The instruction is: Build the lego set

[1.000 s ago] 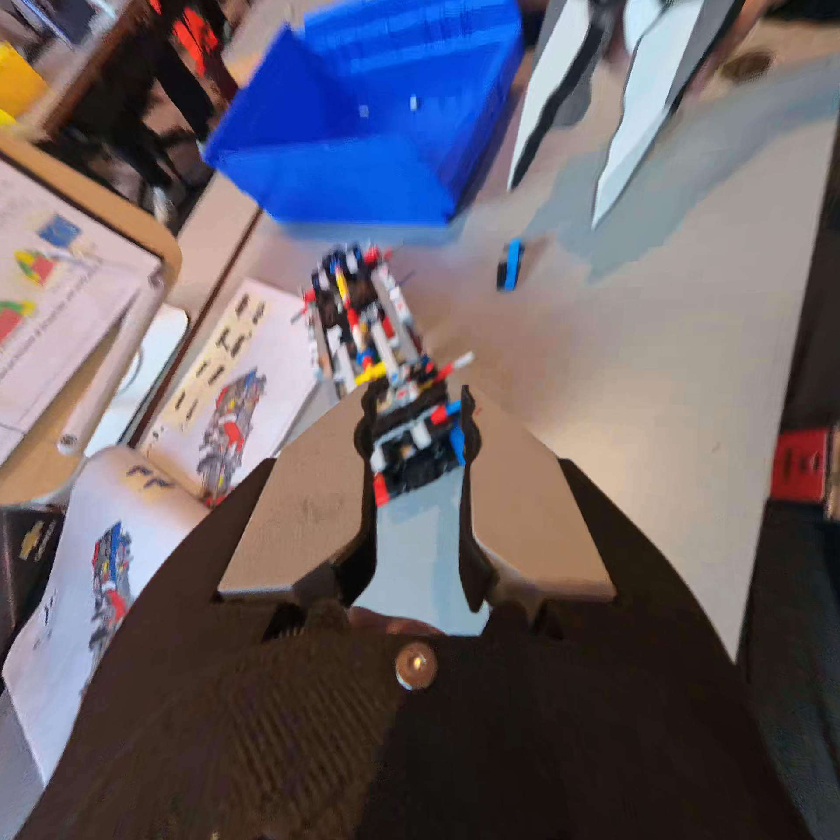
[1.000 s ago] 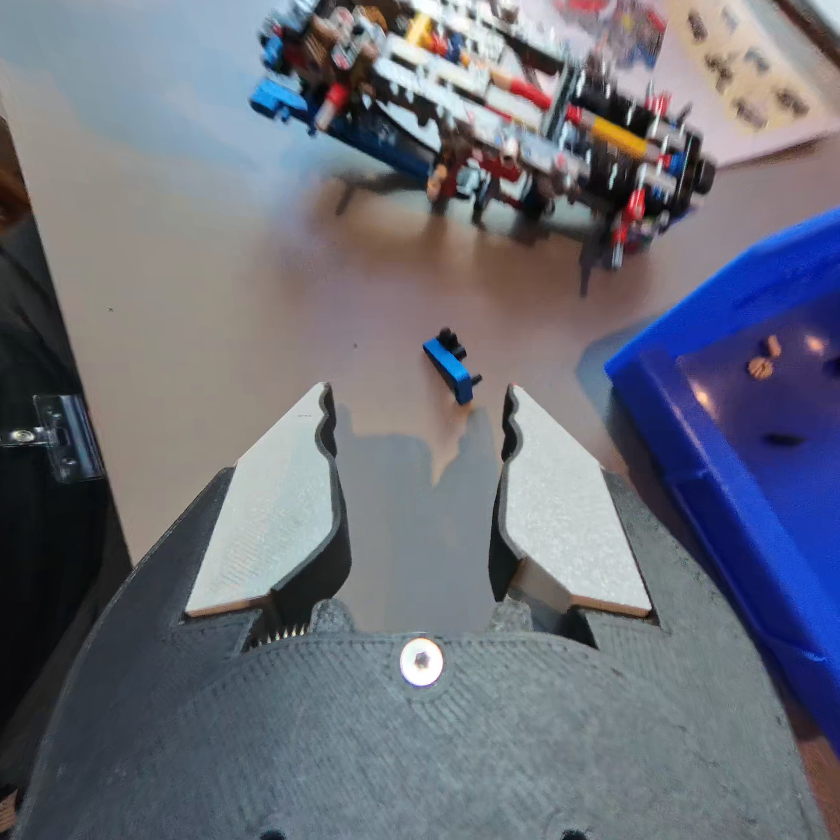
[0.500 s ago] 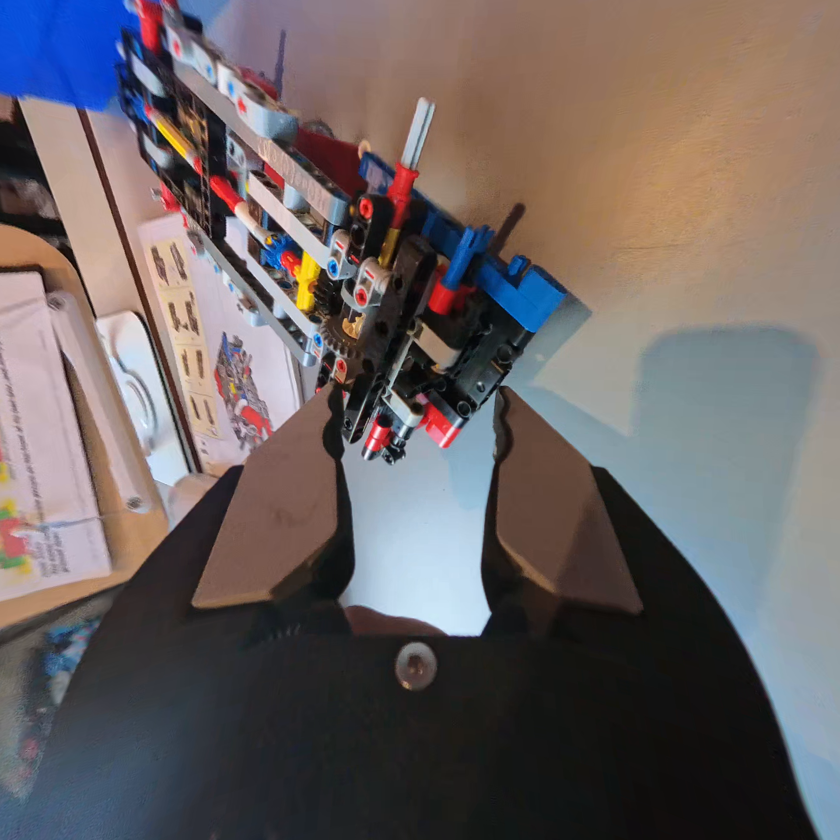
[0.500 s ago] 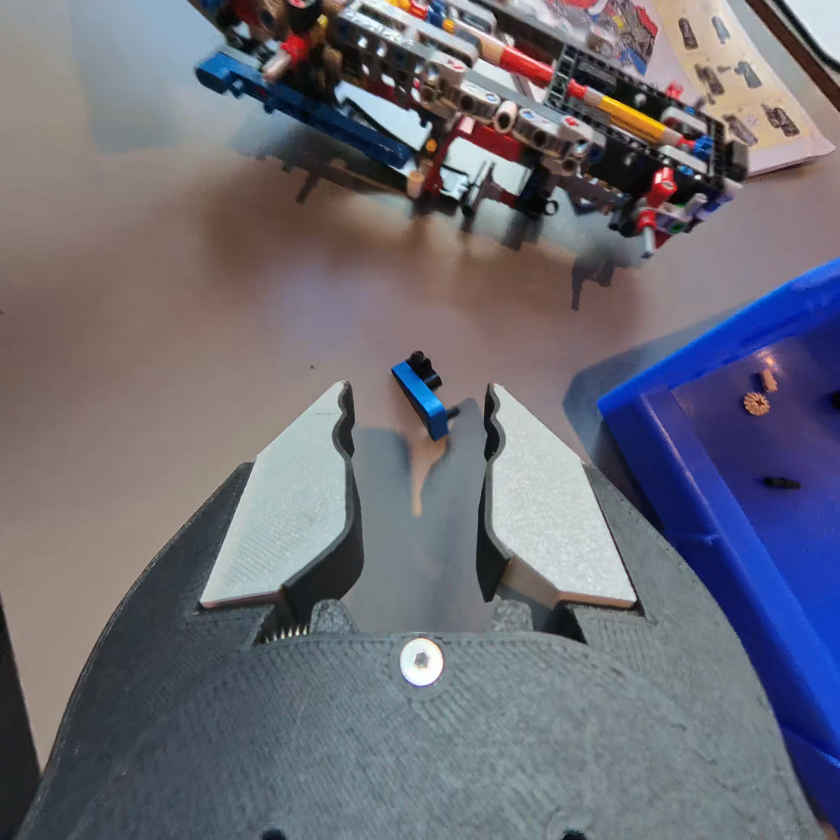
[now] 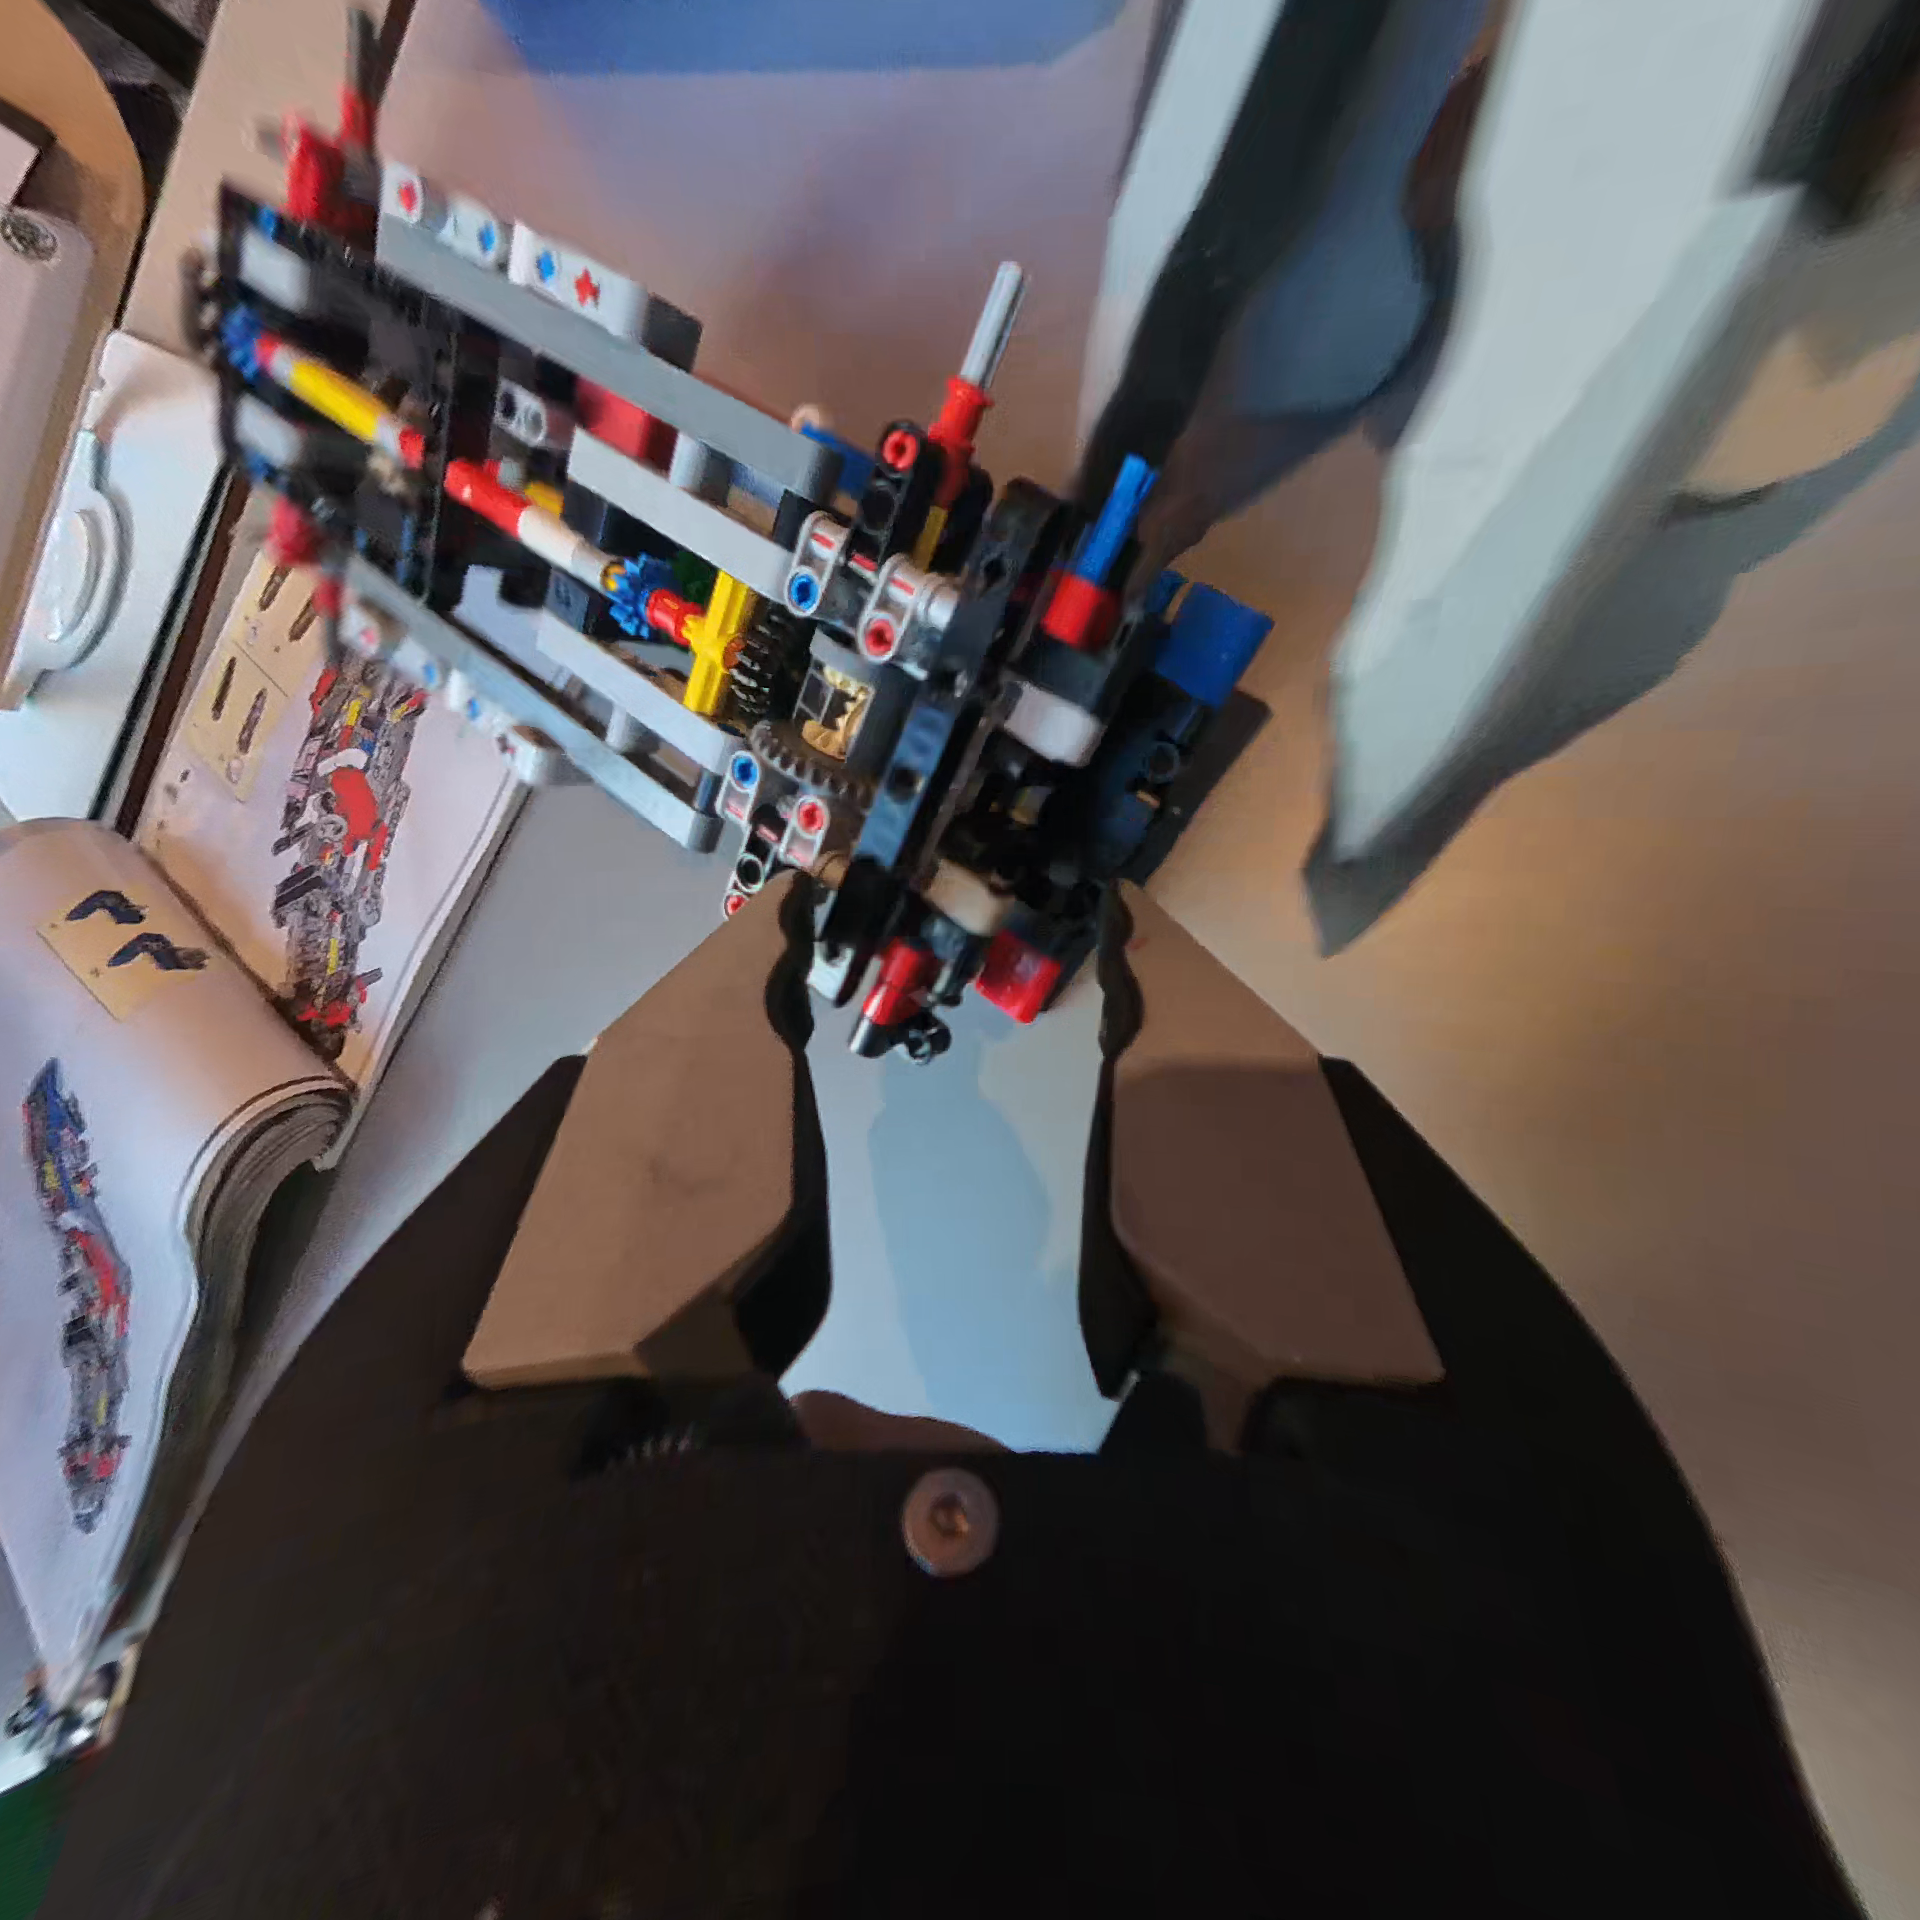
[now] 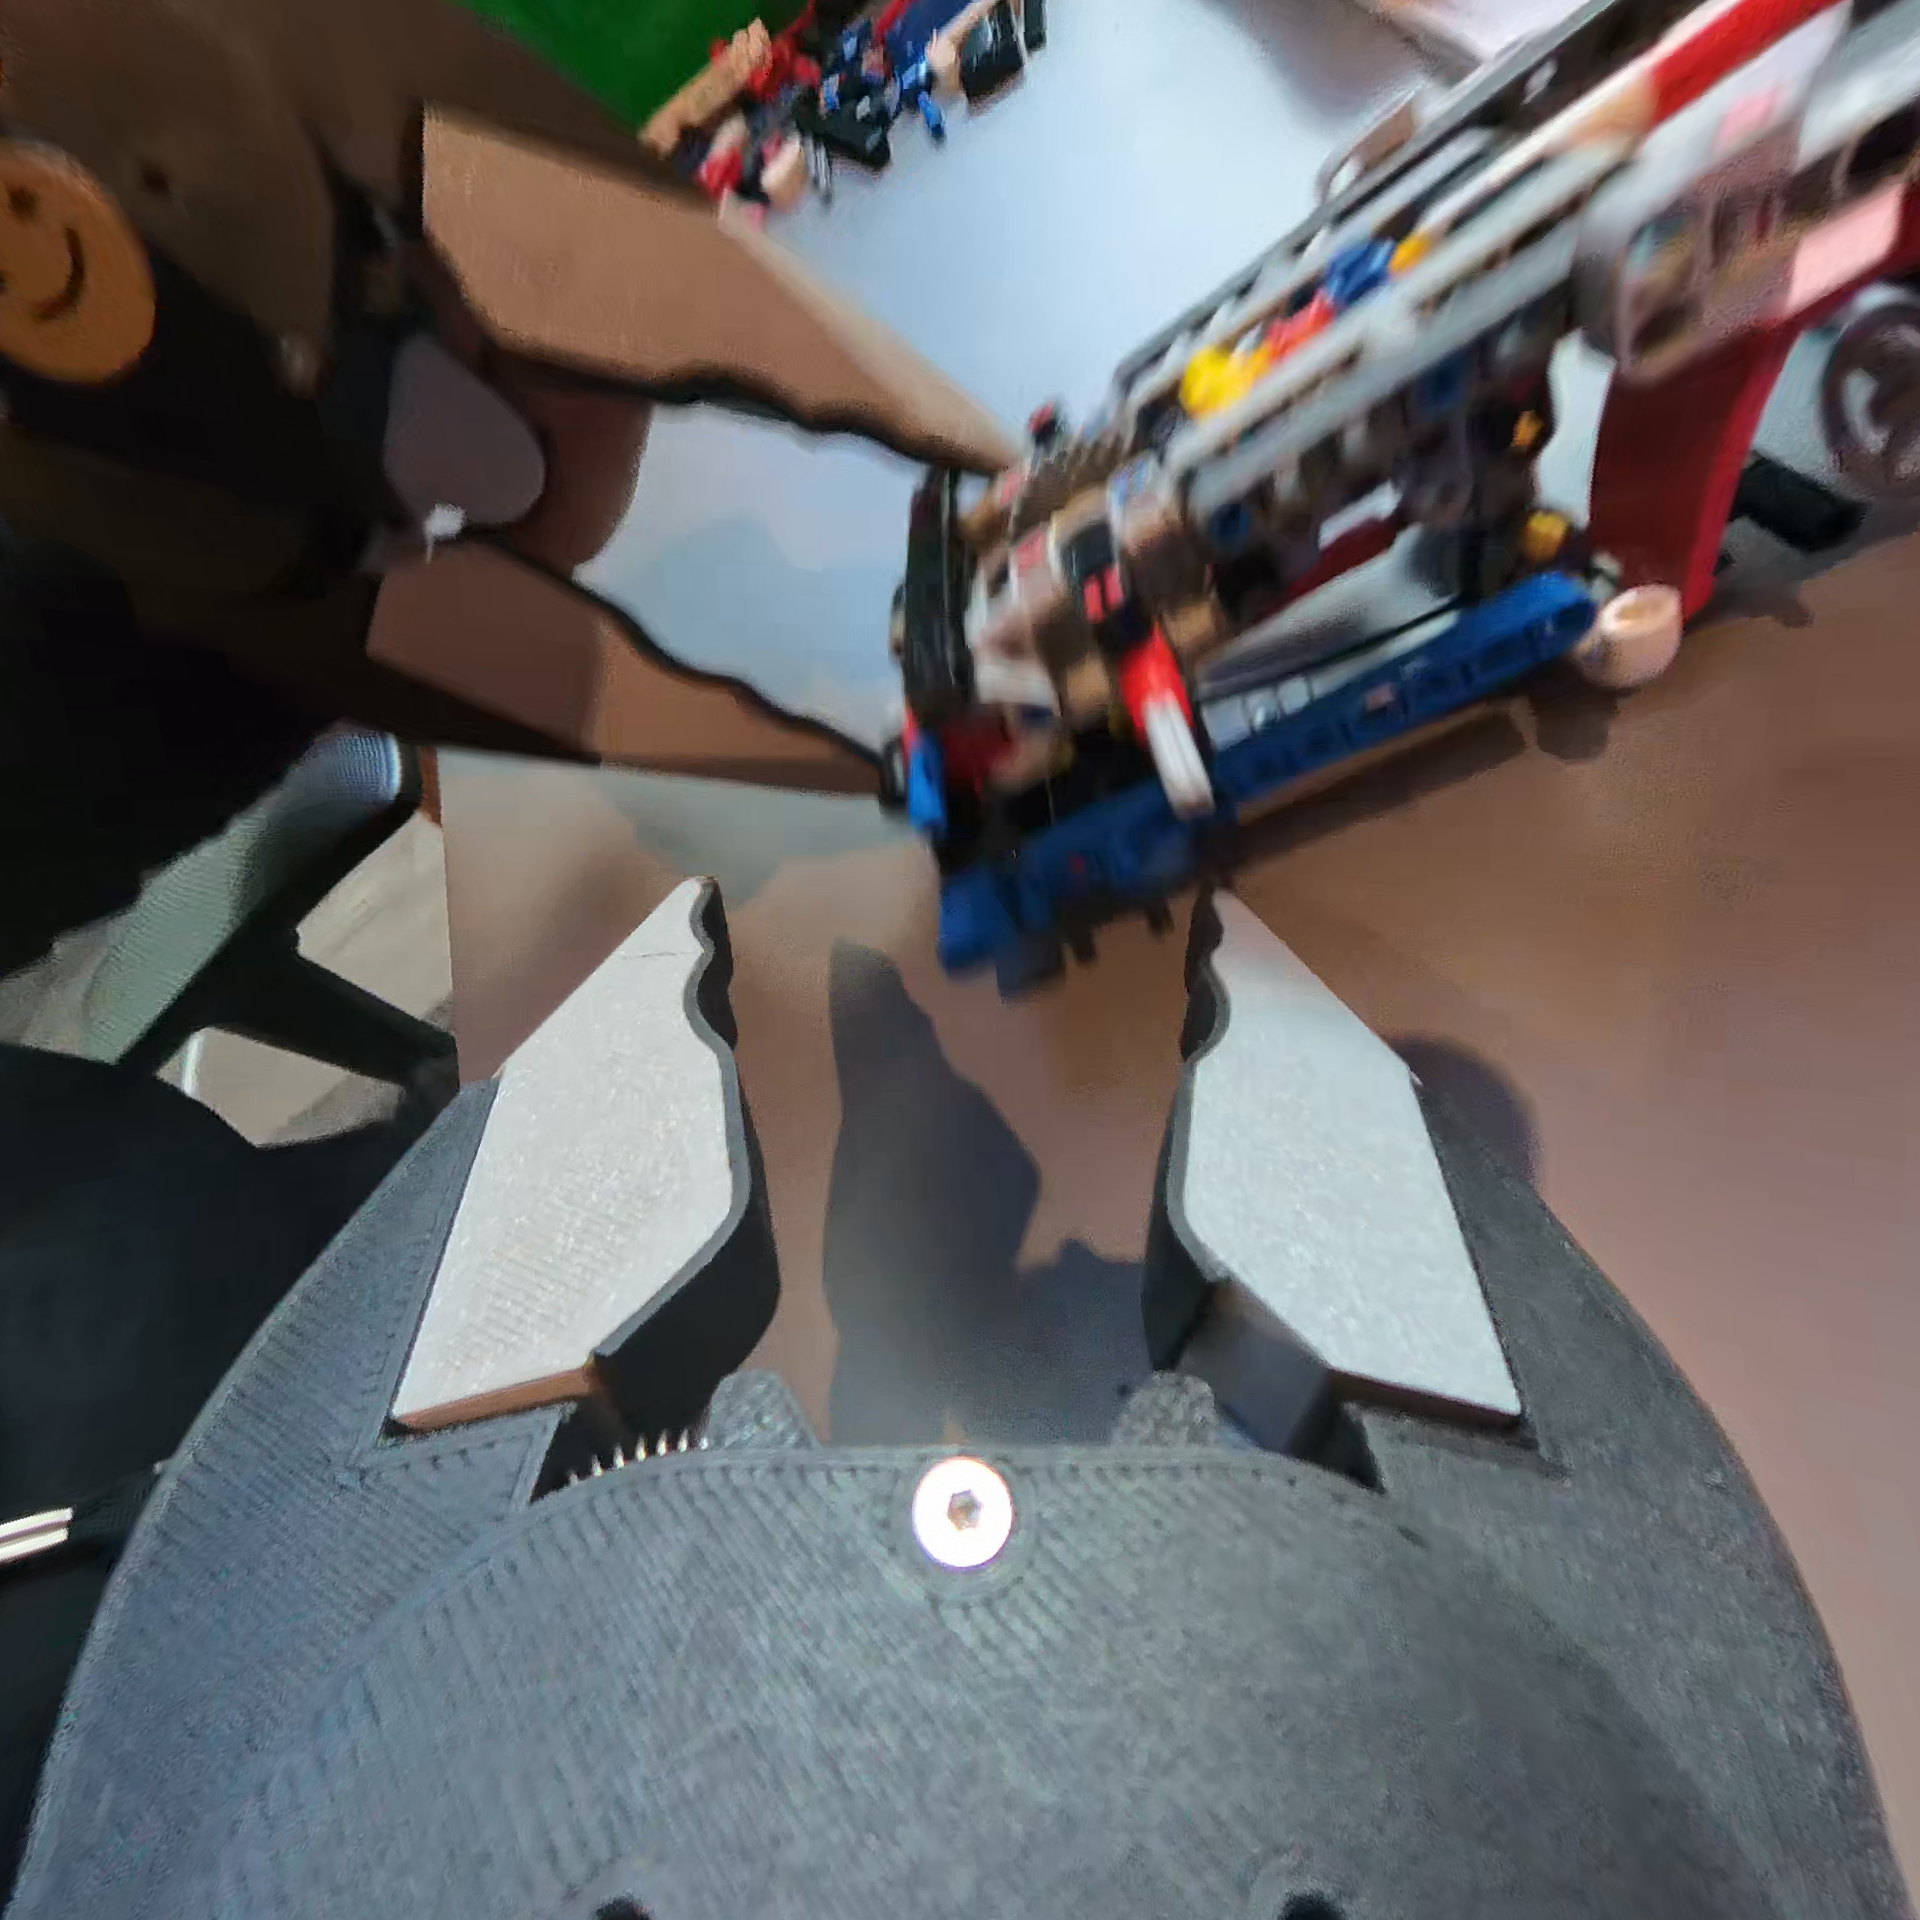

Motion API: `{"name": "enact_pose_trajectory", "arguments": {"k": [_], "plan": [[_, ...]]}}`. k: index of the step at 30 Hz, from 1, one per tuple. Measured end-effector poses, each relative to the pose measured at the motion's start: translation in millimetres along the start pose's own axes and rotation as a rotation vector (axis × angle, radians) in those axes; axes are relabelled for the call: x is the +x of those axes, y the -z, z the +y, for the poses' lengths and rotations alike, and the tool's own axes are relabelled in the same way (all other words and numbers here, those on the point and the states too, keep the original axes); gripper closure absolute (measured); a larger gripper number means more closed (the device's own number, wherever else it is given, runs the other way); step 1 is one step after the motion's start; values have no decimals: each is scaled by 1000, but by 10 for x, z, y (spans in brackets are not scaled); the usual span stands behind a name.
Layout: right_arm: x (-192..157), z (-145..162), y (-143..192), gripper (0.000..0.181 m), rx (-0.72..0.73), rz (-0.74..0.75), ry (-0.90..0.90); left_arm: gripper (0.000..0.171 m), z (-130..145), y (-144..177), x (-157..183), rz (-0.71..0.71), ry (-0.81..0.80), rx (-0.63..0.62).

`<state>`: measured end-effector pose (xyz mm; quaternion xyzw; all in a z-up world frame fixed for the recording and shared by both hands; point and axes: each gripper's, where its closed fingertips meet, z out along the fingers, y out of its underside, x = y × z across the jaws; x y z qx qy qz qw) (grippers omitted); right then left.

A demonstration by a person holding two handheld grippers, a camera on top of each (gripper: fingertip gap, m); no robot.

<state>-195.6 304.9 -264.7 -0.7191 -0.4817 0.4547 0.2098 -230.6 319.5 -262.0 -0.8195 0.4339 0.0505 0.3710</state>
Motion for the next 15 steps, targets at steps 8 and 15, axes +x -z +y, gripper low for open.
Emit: {"name": "enact_pose_trajectory", "arguments": {"k": [8, 15], "plan": [[134, -196, 170, 107, 108, -54, -148, 118, -147, 40, 434, 125, 35, 61], [199, -214, 177, 119, 37, 70, 2, 115, -200, 16, 489, 50, 91, 83]]}}
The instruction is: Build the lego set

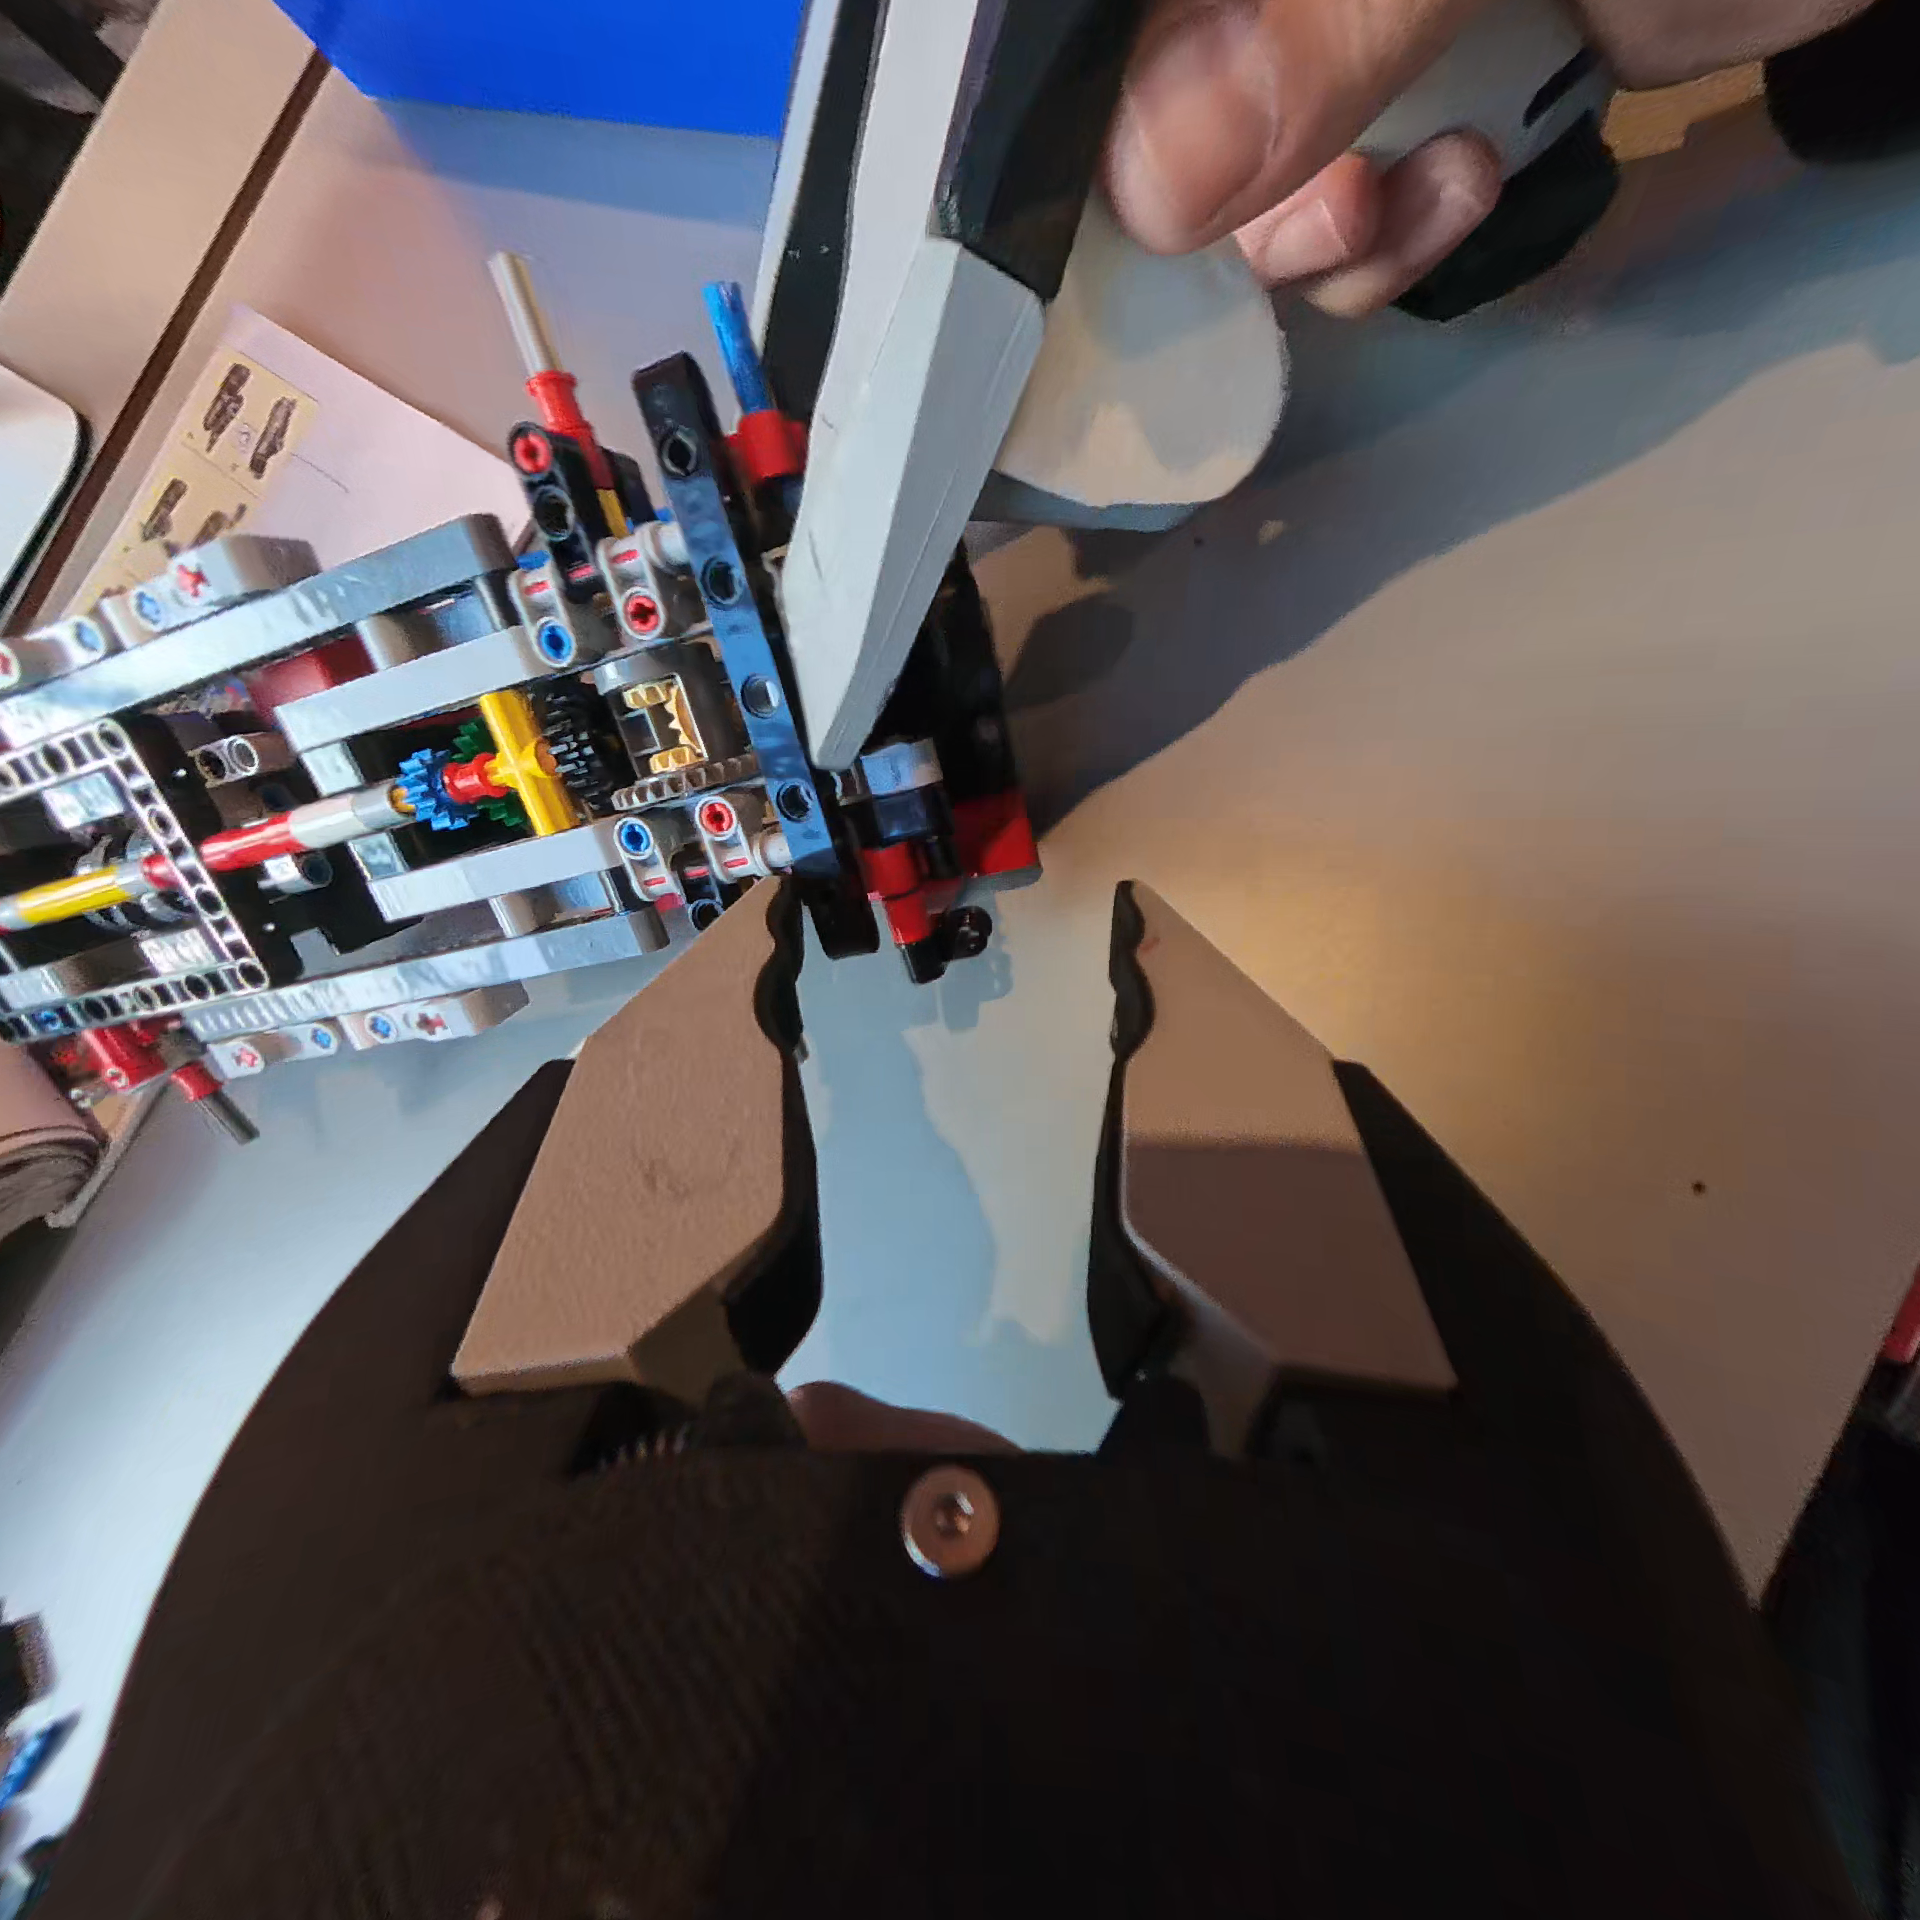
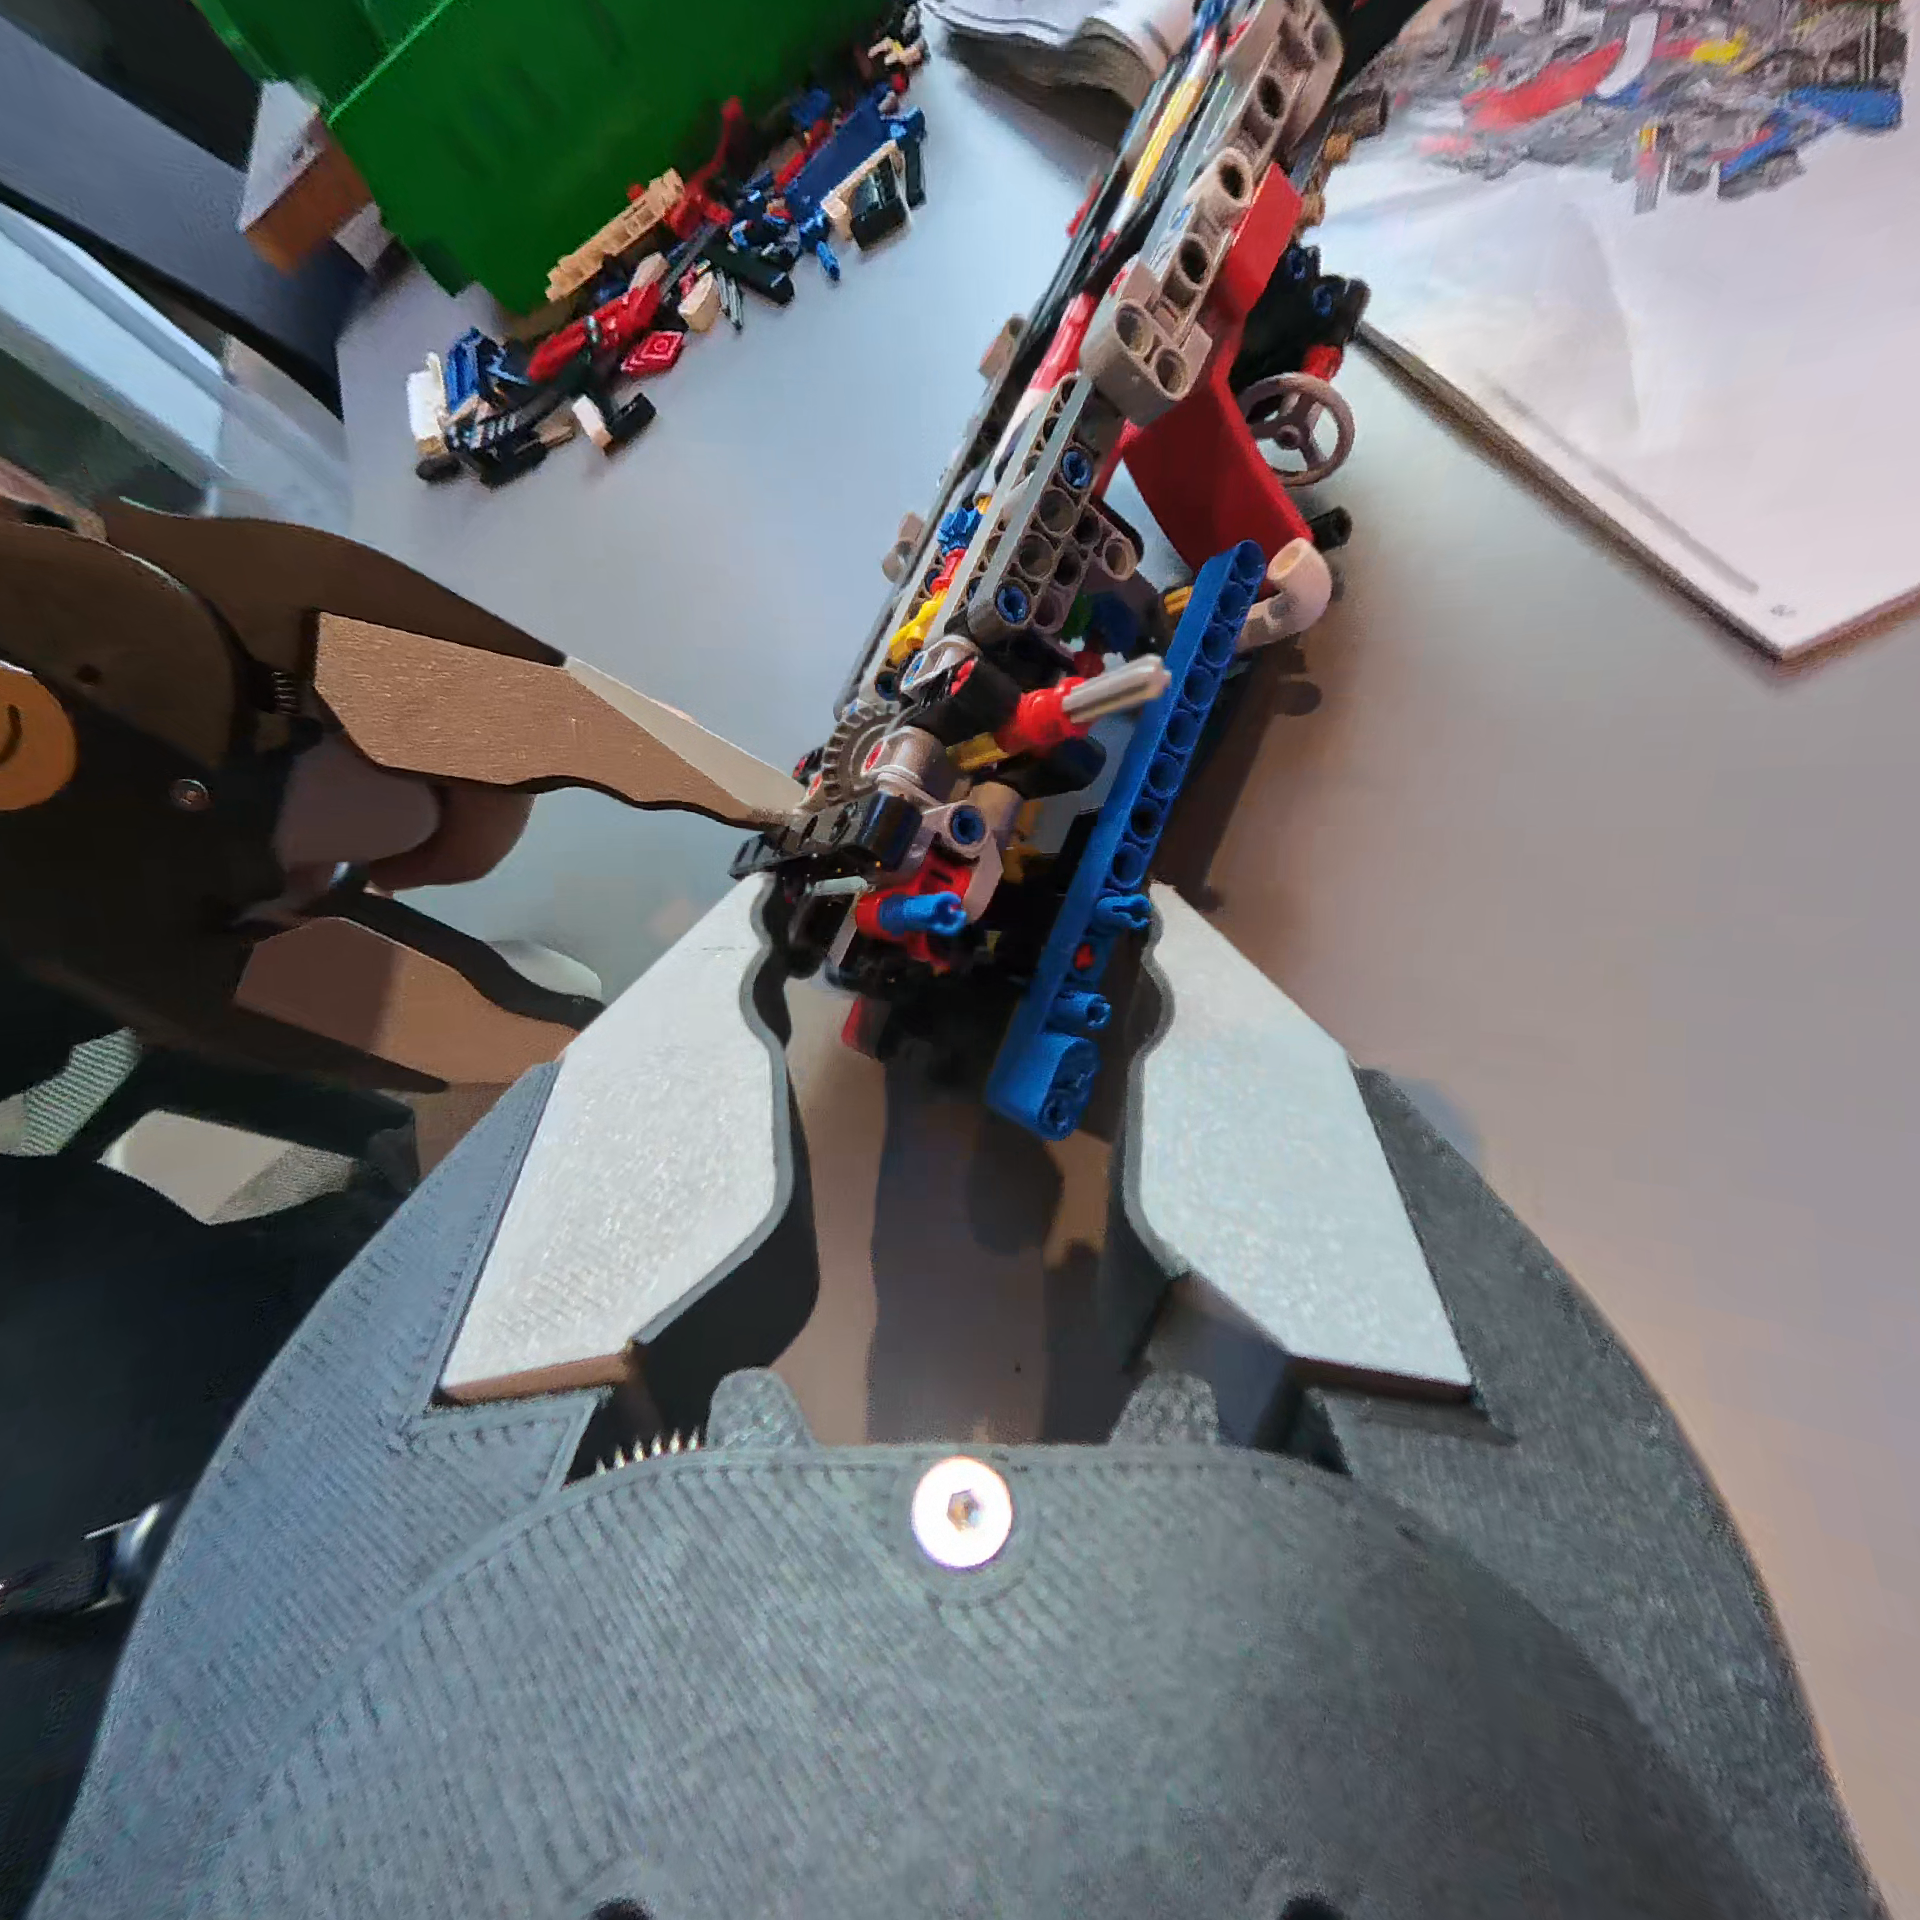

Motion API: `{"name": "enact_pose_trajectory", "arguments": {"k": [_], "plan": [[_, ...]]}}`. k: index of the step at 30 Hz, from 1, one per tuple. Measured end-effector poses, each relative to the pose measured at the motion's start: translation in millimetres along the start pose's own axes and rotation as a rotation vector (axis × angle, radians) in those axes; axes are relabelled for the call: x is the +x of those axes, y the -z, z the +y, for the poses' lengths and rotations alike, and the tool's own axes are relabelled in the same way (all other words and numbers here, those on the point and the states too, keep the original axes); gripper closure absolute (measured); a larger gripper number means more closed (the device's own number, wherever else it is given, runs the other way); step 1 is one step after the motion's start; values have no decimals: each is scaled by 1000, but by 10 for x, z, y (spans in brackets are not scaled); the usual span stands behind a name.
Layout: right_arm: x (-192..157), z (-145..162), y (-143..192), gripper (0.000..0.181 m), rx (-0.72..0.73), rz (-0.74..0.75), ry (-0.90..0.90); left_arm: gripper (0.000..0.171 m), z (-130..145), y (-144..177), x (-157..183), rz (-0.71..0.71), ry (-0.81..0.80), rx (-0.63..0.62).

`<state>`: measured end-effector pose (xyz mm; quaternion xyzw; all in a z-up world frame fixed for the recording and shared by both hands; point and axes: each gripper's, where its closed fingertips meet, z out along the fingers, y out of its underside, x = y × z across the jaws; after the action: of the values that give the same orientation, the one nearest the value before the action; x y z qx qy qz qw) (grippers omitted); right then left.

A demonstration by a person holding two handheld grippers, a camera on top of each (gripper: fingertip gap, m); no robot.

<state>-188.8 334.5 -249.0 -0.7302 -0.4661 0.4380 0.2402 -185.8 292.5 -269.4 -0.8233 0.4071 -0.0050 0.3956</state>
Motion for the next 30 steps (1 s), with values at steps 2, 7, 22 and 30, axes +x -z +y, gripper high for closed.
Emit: {"name": "enact_pose_trajectory", "arguments": {"k": [2, 7, 22, 30], "plan": [[-25, -68, 4, 117, 13, 0, 39, 110, -8, -8, 43, -3, 32, 25], [-87, -200, -13, 121, 49, -65, 39, 100, 31, -24, 129, -43, -11, 16], [-66, -237, -90, 118, 136, -93, 84, 138, -3, -39, -121, -143, 115, 109], [-26, -228, -96, 116, 144, -48, 101, 140, 2, -54, -169, -114, 184, 112]]}}
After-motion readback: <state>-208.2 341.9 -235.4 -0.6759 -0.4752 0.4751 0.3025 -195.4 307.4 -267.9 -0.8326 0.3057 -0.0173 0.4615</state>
